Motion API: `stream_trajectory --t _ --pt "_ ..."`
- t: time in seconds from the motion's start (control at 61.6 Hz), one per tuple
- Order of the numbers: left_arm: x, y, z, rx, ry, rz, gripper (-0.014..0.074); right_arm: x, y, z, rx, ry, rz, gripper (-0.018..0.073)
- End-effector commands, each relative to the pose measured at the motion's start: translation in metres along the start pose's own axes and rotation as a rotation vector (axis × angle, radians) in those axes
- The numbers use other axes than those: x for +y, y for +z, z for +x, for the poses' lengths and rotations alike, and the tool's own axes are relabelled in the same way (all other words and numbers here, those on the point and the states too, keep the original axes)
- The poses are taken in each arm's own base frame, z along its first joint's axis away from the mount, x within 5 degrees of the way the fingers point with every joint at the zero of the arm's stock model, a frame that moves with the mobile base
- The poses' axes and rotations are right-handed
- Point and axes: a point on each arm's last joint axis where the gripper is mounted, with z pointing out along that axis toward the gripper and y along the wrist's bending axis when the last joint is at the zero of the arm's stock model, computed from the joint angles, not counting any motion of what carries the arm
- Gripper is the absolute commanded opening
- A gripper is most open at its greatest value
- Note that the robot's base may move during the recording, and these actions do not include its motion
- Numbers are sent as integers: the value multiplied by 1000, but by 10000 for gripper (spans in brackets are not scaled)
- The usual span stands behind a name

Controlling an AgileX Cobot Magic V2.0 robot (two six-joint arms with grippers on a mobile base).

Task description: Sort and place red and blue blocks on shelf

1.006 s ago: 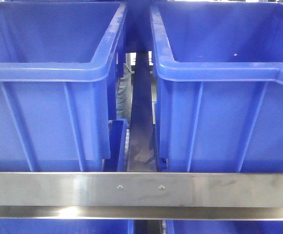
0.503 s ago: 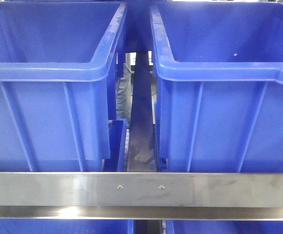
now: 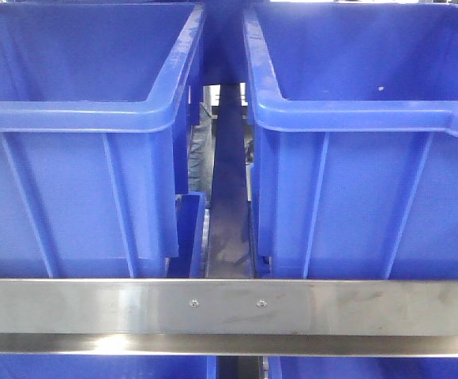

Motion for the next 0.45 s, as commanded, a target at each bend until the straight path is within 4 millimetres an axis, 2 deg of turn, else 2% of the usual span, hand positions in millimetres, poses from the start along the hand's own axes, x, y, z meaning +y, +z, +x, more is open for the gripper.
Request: stream_trajectory --t 0.0,0.438 --pt "1 -1 0 -77 -10 -1 123 -1 -3 -17 -129 -12 12 57" --pt "1 -1 0 -77 -10 -1 122 -1 -3 -17 -129 -12 12 57"
